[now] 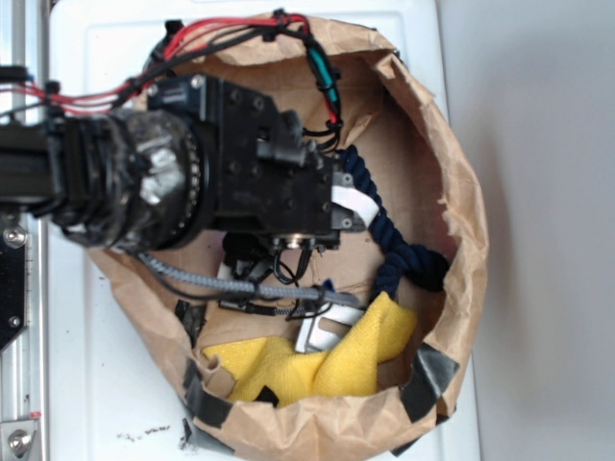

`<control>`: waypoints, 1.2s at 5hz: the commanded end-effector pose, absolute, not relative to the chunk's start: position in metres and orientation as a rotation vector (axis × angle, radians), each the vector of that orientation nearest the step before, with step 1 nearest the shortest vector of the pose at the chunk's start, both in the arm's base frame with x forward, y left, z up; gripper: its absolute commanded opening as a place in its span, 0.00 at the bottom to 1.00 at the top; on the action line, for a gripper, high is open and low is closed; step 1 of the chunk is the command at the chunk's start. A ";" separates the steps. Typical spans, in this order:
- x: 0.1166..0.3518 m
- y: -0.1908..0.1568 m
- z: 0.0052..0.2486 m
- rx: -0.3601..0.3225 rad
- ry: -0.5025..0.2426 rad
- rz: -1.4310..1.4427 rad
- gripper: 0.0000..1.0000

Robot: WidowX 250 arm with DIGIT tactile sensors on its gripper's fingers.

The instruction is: Grab the blue ball.

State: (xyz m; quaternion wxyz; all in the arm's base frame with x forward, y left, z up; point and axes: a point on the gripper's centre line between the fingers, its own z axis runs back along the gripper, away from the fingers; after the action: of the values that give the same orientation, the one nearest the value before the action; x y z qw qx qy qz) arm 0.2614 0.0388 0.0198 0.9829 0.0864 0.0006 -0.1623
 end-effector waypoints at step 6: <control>0.254 0.073 0.070 0.133 -0.112 -0.293 1.00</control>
State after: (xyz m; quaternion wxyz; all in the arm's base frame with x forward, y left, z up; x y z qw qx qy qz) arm 0.2490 0.0697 0.0652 0.9863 0.0577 -0.0443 -0.1479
